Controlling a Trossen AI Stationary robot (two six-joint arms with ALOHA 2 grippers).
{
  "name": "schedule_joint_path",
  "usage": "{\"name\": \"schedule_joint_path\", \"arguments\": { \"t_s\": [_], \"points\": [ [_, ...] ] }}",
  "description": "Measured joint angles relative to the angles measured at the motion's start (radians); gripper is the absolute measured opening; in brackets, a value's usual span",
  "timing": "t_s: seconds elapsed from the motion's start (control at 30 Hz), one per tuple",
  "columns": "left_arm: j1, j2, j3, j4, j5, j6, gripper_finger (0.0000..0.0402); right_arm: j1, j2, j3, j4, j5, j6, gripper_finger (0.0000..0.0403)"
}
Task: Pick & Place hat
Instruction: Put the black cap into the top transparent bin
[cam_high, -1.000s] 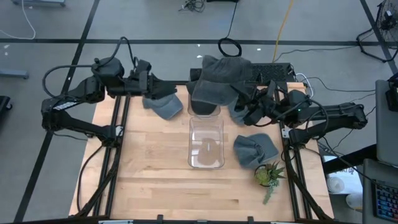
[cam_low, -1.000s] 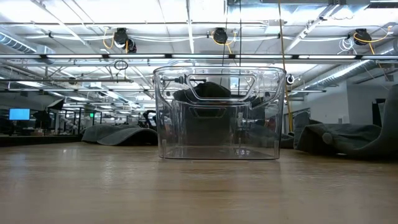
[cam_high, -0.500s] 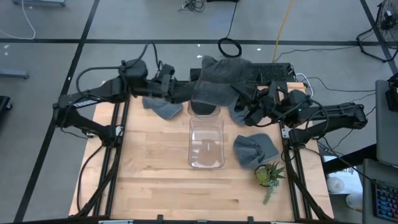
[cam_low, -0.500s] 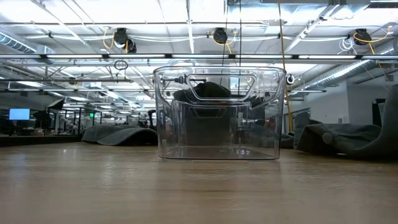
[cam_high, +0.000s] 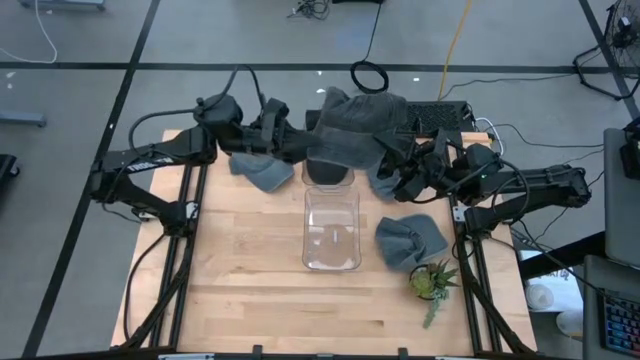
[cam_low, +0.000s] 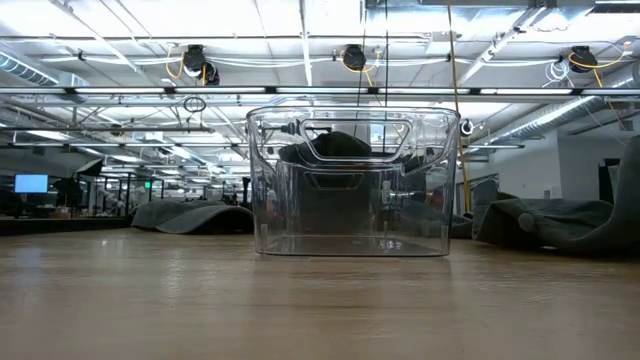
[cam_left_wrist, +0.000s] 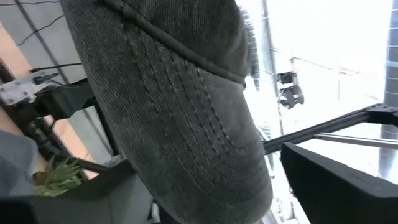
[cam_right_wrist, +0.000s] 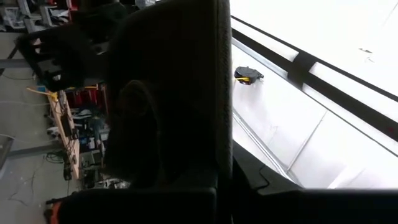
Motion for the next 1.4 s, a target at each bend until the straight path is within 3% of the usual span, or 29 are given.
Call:
{"name": "schedule_joint_path", "arguments": {
  "t_s": [0.43, 0.63, 0.8, 1.07, 1.4],
  "points": [
    [0.000, -0.003, 0.000, 0.021, 0.002, -0.009, 0.0141, 0.000, -0.001, 0.000, -0.010, 0.000, 0.003, 0.0000],
    [0.000, -0.005, 0.002, 0.058, 0.020, -0.008, 0.0074, 0.000, -0.001, 0.000, -0.026, -0.001, 0.003, 0.0000],
    [-0.001, -0.004, 0.002, 0.108, 0.071, 0.087, 0.0015, 0.000, 0.001, 0.000, -0.035, -0.008, 0.000, 0.0006],
    [-0.002, -0.003, 0.001, 0.120, 0.098, 0.173, 0.0009, 0.000, 0.001, 0.000, -0.046, 0.001, 0.031, 0.0050],
    [0.034, 0.000, -0.002, 0.173, 0.200, 0.215, 0.0008, 0.054, 0.001, 0.000, -0.084, 0.087, 0.453, 0.0105]
  ]
}}
